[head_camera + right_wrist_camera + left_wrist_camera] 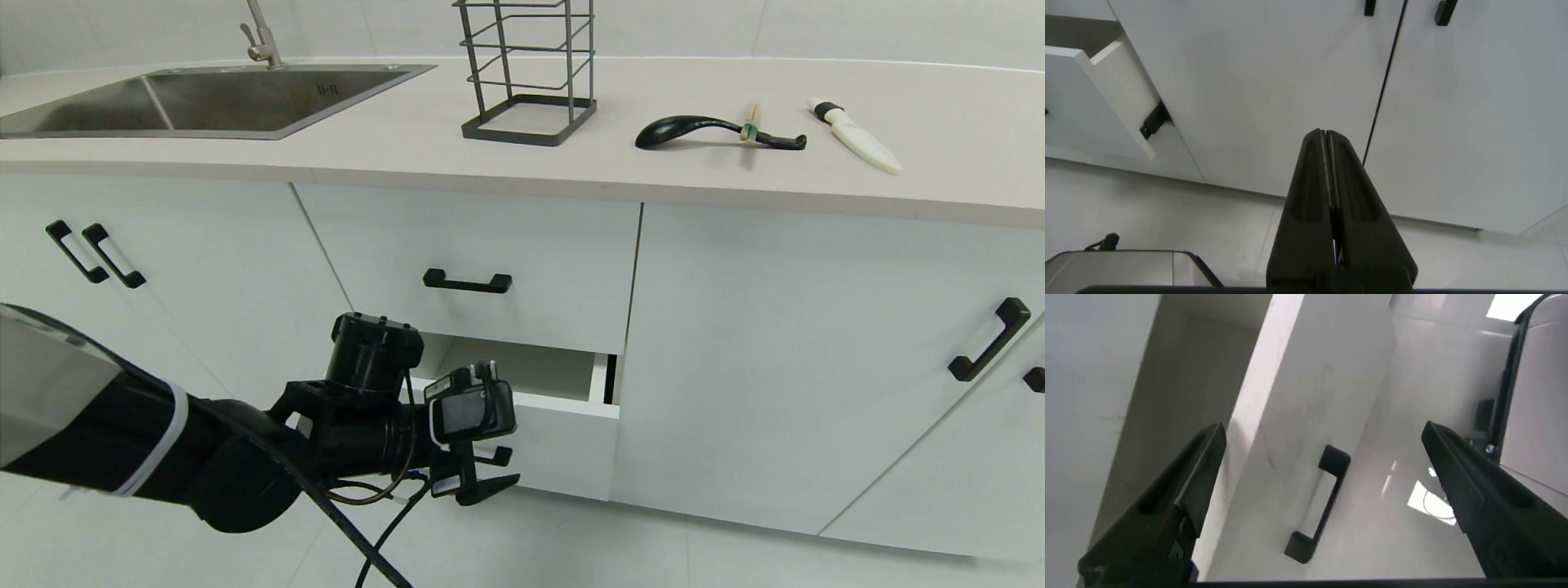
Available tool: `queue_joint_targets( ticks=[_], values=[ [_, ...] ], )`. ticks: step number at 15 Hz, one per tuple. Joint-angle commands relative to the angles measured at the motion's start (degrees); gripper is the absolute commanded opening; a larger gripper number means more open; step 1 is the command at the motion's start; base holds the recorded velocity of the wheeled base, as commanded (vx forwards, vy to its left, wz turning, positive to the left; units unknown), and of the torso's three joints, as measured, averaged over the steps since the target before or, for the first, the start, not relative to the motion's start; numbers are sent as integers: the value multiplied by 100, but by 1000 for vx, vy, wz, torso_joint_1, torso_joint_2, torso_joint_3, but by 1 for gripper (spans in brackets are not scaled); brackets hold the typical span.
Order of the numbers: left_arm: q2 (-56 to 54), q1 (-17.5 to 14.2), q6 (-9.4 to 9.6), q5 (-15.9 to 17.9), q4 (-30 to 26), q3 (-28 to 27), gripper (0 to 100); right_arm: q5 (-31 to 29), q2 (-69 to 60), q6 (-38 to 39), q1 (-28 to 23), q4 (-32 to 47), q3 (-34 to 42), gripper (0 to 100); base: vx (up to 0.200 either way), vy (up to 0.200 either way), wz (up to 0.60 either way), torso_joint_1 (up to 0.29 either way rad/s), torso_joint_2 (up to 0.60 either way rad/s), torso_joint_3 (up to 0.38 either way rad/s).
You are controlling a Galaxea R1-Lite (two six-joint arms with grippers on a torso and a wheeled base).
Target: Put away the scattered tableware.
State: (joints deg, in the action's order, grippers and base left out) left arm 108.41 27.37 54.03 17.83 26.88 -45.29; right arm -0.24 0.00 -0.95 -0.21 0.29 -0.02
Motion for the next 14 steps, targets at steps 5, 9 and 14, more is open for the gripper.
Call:
queue_joint_targets(
  ticks=[5,9,14],
  values=[
    [453,-249,29,1,274,-455,100,-2,9,-2,3,-3,2,0,0,0,0,0,0,0],
    [593,-355,161,36,274,-446,100,-2,9,-2,3,-3,-6,0,0,0,0,0,0,0],
    [585,-355,248,141,265,-288,100,-2,9,-2,3,-3,2,0,0,0,0,0,0,0]
  ],
)
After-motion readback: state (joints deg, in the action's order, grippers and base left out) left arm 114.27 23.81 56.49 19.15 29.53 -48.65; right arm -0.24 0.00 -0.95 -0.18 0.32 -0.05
